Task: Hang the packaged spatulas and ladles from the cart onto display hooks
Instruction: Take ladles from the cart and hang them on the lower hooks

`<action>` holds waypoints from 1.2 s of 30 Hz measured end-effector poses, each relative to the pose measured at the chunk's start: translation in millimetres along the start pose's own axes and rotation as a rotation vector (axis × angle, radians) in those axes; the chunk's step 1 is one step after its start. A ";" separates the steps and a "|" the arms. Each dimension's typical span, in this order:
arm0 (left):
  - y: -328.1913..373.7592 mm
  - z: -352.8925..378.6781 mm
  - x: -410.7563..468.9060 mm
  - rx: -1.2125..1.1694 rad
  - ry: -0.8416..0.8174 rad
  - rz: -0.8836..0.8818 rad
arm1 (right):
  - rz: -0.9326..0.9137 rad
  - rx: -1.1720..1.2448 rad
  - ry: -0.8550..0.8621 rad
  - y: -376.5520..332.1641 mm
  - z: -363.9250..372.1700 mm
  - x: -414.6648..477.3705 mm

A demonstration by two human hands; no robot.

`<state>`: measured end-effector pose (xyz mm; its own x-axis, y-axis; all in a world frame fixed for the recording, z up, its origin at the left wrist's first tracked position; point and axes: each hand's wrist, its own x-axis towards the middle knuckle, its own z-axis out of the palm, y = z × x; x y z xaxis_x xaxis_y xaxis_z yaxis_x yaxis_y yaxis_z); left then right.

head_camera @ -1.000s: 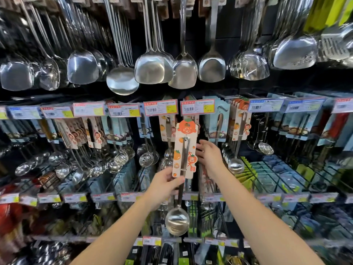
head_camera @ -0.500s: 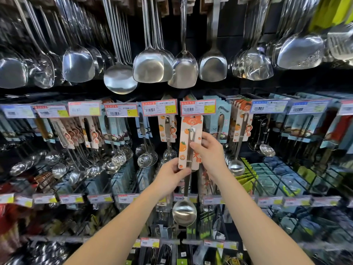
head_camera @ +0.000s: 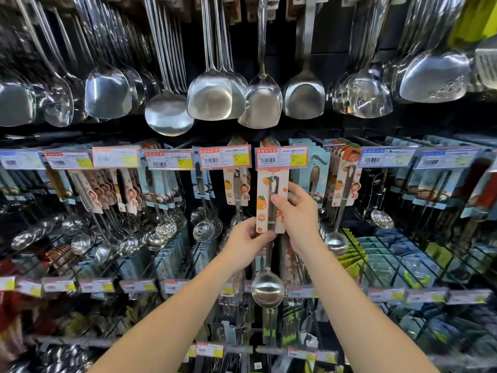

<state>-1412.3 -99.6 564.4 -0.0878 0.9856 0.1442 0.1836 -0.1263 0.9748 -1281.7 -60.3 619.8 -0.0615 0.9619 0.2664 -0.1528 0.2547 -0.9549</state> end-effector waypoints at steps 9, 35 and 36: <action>-5.1 0.5 10.1 -0.006 0.028 -0.010 | -0.055 -0.059 -0.003 4.3 1.7 7.1; -5.5 15.7 9.1 0.062 0.031 -0.025 | -0.026 -0.147 -0.006 19.4 -10.9 28.5; -5.4 14.8 13.8 0.065 0.042 -0.039 | -0.016 -0.156 -0.001 20.6 -9.3 34.6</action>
<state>-1400.0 -83.7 558.6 -0.1368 0.9839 0.1145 0.2426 -0.0788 0.9669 -1277.8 -20.8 608.1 -0.0608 0.9576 0.2815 0.0009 0.2821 -0.9594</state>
